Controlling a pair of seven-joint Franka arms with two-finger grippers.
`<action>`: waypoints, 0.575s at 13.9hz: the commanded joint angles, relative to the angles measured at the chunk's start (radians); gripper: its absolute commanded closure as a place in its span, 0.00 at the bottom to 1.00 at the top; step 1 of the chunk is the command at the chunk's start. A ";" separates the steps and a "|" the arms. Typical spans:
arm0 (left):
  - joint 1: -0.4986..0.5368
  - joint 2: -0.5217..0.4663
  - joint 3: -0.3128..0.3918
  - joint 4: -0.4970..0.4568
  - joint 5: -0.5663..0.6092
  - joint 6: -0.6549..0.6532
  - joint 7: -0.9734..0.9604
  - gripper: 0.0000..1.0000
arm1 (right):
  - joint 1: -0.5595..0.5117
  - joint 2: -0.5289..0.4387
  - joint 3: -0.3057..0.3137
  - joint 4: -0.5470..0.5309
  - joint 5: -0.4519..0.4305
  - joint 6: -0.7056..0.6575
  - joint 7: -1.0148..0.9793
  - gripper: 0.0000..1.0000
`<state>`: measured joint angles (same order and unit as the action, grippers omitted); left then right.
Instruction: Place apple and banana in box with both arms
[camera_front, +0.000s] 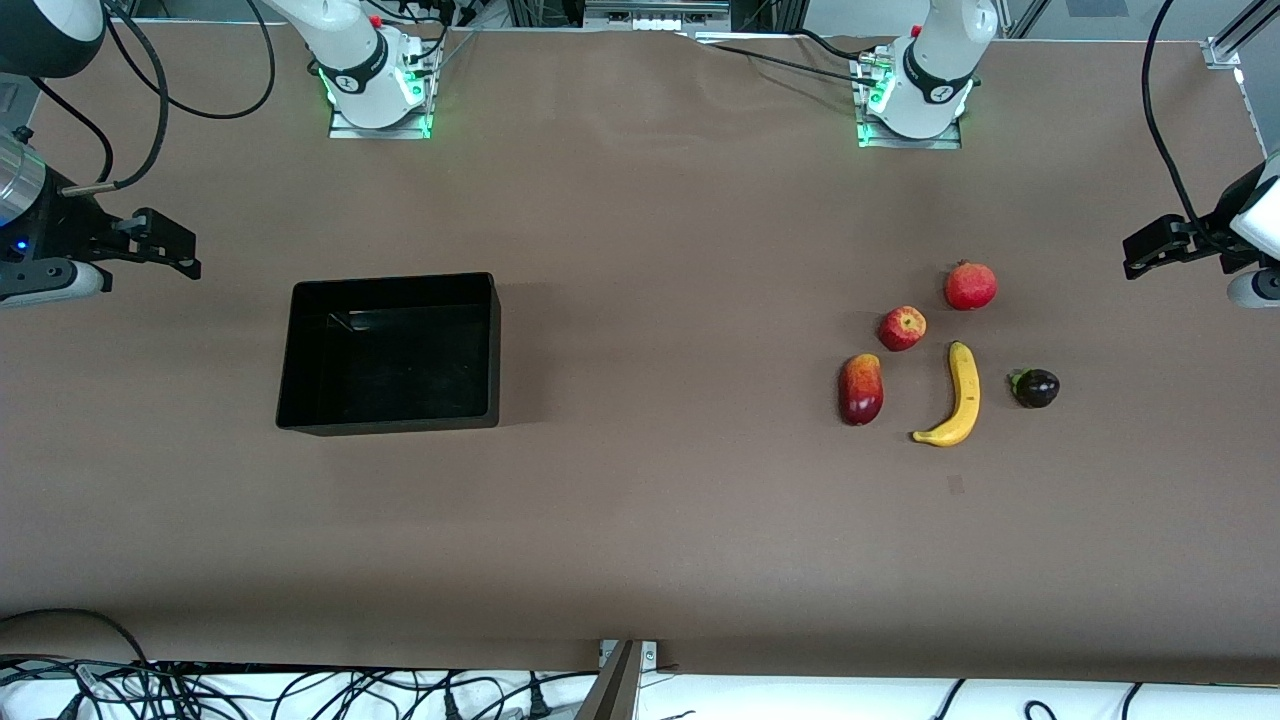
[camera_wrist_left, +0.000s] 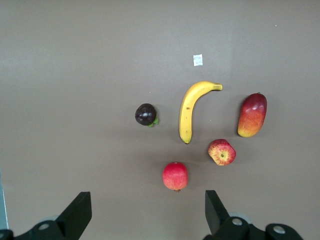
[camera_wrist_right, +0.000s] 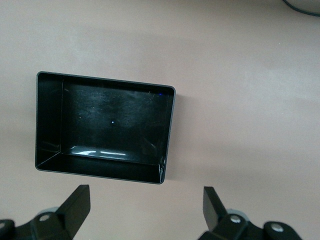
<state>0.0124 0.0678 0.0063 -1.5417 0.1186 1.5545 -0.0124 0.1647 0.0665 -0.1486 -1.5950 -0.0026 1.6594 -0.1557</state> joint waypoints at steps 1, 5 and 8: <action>-0.005 0.006 -0.011 0.026 0.018 -0.019 0.006 0.00 | 0.001 0.009 -0.003 0.029 0.012 -0.026 0.012 0.00; -0.003 0.001 -0.011 0.028 0.015 -0.025 0.006 0.00 | 0.003 0.009 -0.002 0.030 0.019 -0.015 0.007 0.00; -0.003 -0.002 -0.011 0.026 0.016 -0.030 0.014 0.00 | 0.007 0.065 -0.003 0.026 0.036 0.075 -0.002 0.00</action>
<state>0.0113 0.0677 -0.0024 -1.5372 0.1186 1.5512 -0.0126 0.1658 0.0802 -0.1479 -1.5937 0.0117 1.7086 -0.1558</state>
